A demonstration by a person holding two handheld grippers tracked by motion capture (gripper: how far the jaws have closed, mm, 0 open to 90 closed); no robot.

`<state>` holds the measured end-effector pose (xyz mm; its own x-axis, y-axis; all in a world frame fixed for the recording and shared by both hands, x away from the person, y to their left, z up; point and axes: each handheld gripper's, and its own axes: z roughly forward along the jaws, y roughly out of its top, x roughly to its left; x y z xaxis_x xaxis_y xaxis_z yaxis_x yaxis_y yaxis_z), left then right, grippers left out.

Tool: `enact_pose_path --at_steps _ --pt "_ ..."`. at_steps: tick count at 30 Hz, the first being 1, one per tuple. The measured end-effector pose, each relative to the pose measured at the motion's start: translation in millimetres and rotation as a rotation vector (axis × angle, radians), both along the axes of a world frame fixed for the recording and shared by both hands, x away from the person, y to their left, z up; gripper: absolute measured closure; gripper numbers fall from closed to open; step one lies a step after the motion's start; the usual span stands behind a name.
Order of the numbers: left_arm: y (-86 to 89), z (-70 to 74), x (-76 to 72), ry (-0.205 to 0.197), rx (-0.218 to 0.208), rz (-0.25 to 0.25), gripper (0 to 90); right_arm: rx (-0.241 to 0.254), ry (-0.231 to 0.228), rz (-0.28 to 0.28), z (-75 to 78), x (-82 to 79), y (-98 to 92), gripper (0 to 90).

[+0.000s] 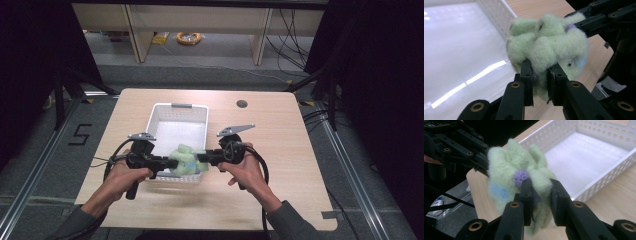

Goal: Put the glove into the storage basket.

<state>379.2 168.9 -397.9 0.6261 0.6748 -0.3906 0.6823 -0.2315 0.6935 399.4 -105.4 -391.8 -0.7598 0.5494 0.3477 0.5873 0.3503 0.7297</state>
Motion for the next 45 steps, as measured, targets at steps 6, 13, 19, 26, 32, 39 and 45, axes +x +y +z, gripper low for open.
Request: enact_pose_path --at_steps 6,13,19,26,32,39,45 --pt "14.6 -6.2 13.3 0.032 0.025 0.026 76.2 -0.039 0.024 0.011 -3.8 17.8 20.0 75.0" --pt "26.0 -19.1 29.1 0.077 0.058 0.036 76.2 -0.090 0.048 0.003 -14.0 31.0 40.9 75.0" --pt "25.3 -29.8 38.7 0.109 0.102 0.042 76.0 -0.136 0.083 -0.009 -28.5 41.2 51.2 75.1" --pt "24.0 -39.6 44.1 0.136 0.134 0.042 75.5 -0.178 0.116 -0.017 -45.1 48.4 57.9 74.9" --pt "20.8 -43.3 46.7 0.132 0.197 0.019 75.2 -0.217 0.114 -0.021 -50.4 50.1 62.6 74.8" --pt "16.1 -47.8 47.7 0.134 0.260 0.000 74.6 -0.262 0.128 -0.021 -56.3 52.2 67.5 74.6" --pt "15.0 -50.8 49.8 0.148 0.281 -0.007 73.6 -0.296 0.111 -0.013 -58.4 51.9 70.3 73.8"
